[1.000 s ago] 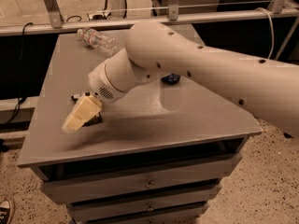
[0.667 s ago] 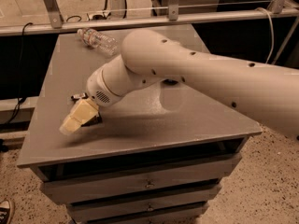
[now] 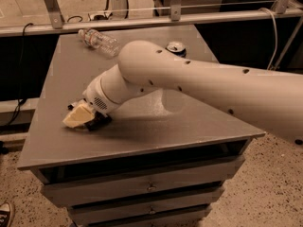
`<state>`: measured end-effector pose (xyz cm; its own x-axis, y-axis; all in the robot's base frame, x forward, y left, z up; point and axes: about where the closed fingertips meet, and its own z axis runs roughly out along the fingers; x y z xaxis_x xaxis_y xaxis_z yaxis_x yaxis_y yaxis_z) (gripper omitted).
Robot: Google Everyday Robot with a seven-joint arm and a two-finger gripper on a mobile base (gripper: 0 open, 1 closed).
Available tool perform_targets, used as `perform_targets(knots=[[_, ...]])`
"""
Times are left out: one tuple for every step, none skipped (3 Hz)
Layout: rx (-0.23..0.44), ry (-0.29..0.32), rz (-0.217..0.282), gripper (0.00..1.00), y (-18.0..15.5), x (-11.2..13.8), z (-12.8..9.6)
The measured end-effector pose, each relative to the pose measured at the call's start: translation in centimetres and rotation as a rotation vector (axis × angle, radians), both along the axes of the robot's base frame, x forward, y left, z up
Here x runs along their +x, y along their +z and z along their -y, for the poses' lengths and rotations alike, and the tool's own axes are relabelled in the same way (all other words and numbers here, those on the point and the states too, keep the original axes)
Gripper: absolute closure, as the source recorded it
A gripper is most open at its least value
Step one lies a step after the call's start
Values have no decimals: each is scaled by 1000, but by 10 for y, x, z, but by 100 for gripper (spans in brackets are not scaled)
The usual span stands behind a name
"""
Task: Move rxbar chocolate near pepsi can
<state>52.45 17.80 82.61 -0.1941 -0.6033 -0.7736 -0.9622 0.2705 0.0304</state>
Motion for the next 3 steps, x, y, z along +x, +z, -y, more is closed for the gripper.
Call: perform_targets(knots=[[-3,-19,-9,64,-5,-1,0],[-4,-21,-7,86,-4,-1,1],[-4,-20,-7,100,-3,-1,1]])
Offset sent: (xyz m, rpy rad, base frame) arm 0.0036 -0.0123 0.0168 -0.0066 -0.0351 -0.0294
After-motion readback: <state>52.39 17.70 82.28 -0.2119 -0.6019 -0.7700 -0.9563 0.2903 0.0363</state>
